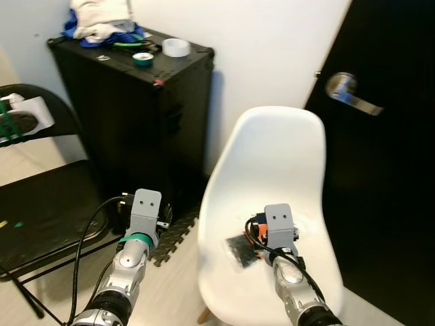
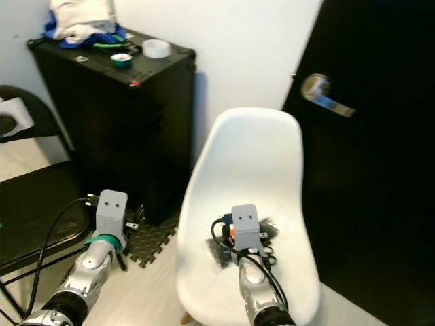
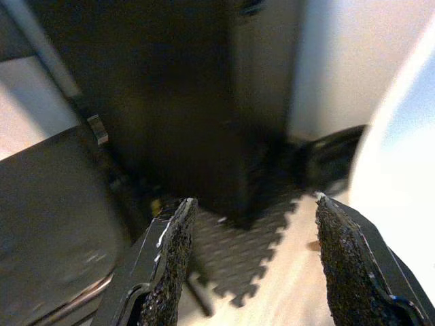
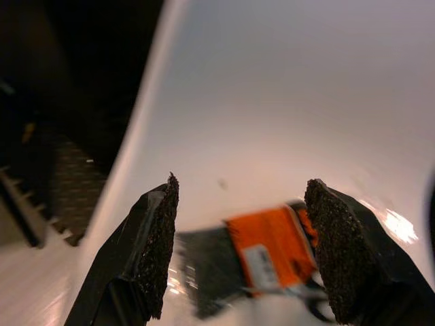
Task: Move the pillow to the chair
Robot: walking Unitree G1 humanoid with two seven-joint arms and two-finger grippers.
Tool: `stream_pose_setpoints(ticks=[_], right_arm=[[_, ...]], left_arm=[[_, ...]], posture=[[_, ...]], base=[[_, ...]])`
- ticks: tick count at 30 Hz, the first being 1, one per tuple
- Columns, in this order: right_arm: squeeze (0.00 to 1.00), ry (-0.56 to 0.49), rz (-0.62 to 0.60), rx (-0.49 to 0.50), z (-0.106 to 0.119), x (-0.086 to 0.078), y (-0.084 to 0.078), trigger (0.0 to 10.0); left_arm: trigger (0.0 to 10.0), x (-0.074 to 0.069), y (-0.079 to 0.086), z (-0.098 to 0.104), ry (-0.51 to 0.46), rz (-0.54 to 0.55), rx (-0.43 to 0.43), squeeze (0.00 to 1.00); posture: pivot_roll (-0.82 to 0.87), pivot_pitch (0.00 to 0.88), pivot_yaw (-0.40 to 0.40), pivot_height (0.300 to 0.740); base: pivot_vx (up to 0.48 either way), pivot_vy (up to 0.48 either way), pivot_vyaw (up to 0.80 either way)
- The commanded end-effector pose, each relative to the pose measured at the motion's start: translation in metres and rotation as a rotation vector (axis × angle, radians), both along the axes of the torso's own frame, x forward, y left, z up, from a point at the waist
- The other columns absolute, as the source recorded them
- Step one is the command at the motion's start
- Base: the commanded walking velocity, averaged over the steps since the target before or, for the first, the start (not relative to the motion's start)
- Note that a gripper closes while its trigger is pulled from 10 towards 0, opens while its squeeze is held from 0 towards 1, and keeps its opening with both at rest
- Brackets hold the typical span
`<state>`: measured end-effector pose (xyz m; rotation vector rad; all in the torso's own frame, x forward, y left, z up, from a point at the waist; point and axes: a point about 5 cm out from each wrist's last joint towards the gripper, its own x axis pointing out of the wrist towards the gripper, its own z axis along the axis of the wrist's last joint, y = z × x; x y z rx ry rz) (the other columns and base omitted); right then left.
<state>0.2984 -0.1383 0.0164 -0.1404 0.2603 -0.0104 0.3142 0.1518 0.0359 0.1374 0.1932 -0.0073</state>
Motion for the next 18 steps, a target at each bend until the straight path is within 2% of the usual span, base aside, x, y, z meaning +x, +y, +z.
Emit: stream_pose_setpoints(ticks=[1, 11, 18], right_arm=[[0.0, 0.01, 0.0, -0.007, -0.0022, -0.0017, 0.0002, 10.0], [0.0, 0.007, -0.024, -0.001, -0.0035, -0.0042, 0.0003, 10.0], [0.0, 0.007, -0.033, -0.002, -0.0056, -0.0074, -0.0013, 10.0]], left_arm=[[10.0, -0.0046, 0.0042, -0.0055, 0.023, 0.016, -0.004, 0.0], [10.0, -0.0064, 0.013, -0.0075, 0.04, 0.016, -0.01, 0.0], [10.0, -0.0024, 0.0125, -0.0049, 0.045, 0.014, -0.011, 0.0]], posture=[[-0.04, 0.0, -0.039, 0.74], [-0.06, 0.0, 0.003, 0.74], [-0.07, 0.0, 0.01, 0.74]], base=[[0.0, 0.0, 0.8], [0.0, 0.0, 0.8], [0.0, 0.0, 0.8]])
